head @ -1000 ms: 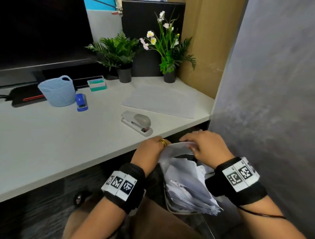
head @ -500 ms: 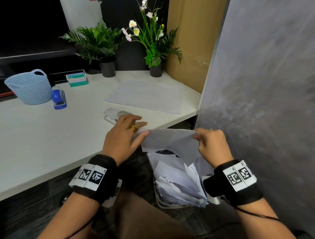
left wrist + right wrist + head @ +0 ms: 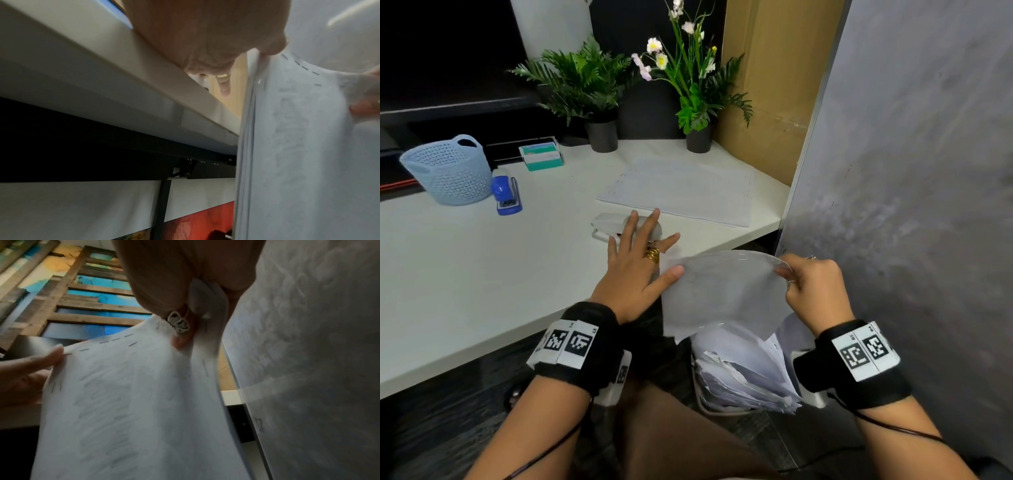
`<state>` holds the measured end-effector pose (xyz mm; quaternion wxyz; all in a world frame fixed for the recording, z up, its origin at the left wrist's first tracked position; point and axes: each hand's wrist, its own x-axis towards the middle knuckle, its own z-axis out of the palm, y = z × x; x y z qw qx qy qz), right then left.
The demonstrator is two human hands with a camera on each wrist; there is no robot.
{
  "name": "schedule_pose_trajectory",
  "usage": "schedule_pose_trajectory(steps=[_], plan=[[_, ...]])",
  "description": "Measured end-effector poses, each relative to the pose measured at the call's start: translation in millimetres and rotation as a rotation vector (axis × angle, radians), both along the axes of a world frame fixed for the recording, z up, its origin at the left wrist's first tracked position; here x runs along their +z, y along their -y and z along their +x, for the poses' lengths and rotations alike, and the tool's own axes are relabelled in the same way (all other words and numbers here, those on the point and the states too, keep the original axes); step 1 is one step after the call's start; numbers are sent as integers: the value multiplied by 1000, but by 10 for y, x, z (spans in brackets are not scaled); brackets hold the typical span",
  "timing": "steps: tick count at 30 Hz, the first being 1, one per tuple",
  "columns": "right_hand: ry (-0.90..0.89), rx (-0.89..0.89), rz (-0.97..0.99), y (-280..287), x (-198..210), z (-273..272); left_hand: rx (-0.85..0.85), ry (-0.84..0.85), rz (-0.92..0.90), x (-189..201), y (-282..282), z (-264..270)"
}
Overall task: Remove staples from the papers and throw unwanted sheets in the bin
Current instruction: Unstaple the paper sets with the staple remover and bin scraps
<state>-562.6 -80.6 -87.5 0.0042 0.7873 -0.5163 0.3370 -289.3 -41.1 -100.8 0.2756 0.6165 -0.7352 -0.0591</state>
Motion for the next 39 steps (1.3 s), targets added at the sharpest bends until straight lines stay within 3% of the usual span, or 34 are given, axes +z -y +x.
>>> schedule_pose_trajectory(steps=[6, 13, 22, 25, 28, 32, 34, 36, 39], plan=[[-50, -78, 109, 46, 18, -79, -4, 28, 15, 3, 6, -4], [-273, -155, 384, 179, -269, -58, 22, 80, 45, 12, 8, -24], [-398, -13, 1065, 277, -1865, -9, 5, 107, 48, 35, -8, -25], [-436, -4, 1092, 344, -2042, -14, -4, 90, 51, 40, -7, -18], [-271, -55, 892, 394, -1636, 118, 3, 83, 49, 32, -7, -16], [168, -197, 314, 412, -594, 420, 23, 108, 49, 35, -9, -31], [245, -176, 159, 540, -141, 583, 29, 120, 48, 36, -12, -38], [165, -197, 182, 787, 152, 770, 30, 117, 43, 34, -13, -34], [-111, -311, 487, 1176, 304, 1034, 28, 113, 39, 15, -8, -22]])
